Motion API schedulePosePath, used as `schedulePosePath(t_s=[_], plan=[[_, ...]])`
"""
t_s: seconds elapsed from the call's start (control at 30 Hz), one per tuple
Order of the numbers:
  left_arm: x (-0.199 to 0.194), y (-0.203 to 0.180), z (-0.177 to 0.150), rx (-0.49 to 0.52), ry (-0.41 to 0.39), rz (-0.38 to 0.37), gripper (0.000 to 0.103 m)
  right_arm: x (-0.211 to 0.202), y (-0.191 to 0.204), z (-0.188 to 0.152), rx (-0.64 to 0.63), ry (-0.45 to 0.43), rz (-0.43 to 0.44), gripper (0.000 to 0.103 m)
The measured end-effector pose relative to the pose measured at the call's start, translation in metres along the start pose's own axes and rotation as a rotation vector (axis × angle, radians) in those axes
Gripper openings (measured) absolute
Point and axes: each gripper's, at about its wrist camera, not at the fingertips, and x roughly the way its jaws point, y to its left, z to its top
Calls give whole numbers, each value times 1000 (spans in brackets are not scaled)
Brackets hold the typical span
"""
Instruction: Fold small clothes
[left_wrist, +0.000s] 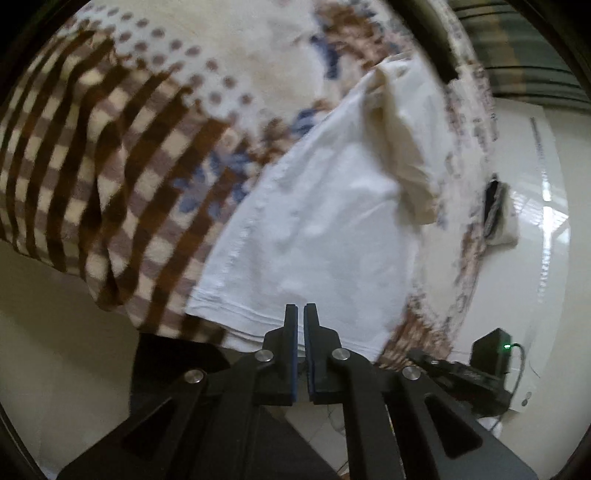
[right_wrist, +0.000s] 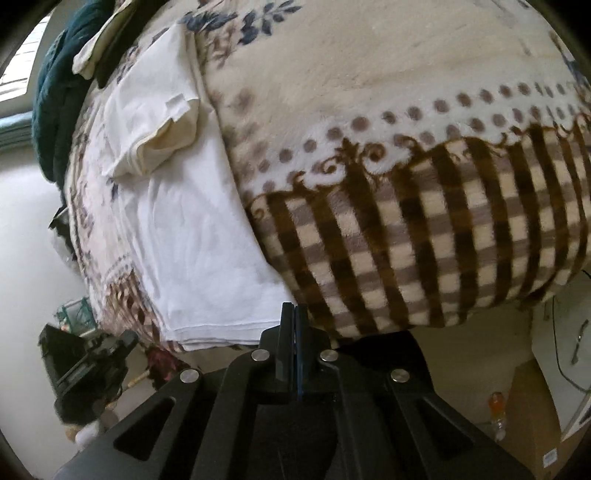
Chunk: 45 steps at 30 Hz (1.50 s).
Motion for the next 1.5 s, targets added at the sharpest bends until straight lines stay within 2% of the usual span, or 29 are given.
schedulePosePath(t_s=[0.03,0.07,0.1,0.13,0.17,0.2,0.27,0.33,0.37,0.4,0.43,0.53,0.73,0.87,0.9,0.93,0.97,1.07,1.1,1.17,1.2,1.4,1.5], plan=[[3,4,0,-5,2,16,15,3,-3,3,11,25,33,2],[5,7,1,-5,-6,25,33,6,-3,4,14,39,49,10],[8,9,5,1,-19,25,50,10,-1,6,7,47,51,26],[10,10,6,7,-20,34,55,16,4,6,-2,48,41,33],[13,12,8,16,-20,55,55,20,6,7,-5,52,42,41],[19,13,11,30,-12,67,55,27,8,9,-5,70,40,43],[29,16,12,31,-11,82,52,42,14,9,-6,82,26,43],[28,17,11,31,-42,83,20,53,20,8,-22,77,-5,43],[28,17,11,34,-42,81,2,56,24,6,-27,61,-20,31],[26,15,8,37,-48,66,1,55,26,5,-34,36,-42,5],[24,12,7,40,-62,61,1,54,27,4,-44,23,-72,3],[11,4,-2,44,-89,31,1,48,35,-2,-53,-19,-91,2],[-17,5,-7,16,-143,-11,1,29,43,-9,-73,-48,-102,1],[-12,13,-7,15,-101,-15,1,17,43,-9,-89,-43,-120,1],[-4,18,-4,8,-61,-29,3,15,41,-8,-95,-41,-127,1],[1,20,-3,0,-39,-12,3,15,40,-6,-97,-36,-140,1],[5,20,-3,-7,-28,4,5,17,39,-4,-97,-34,-151,1],[25,25,1,-16,3,-1,33,23,36,2,-96,-18,-179,1],[32,24,2,-10,16,-11,34,25,35,4,-97,-14,-181,1],[37,21,1,0,6,-5,30,27,32,6,-96,-11,-185,1],[35,19,-1,7,-25,-15,1,27,31,7,-94,-9,-184,1],[0,-1,-18,16,-115,-62,0,23,35,4,-90,-14,-176,1],[-10,-3,-21,27,-111,-73,1,21,37,4,-91,-13,-174,1]])
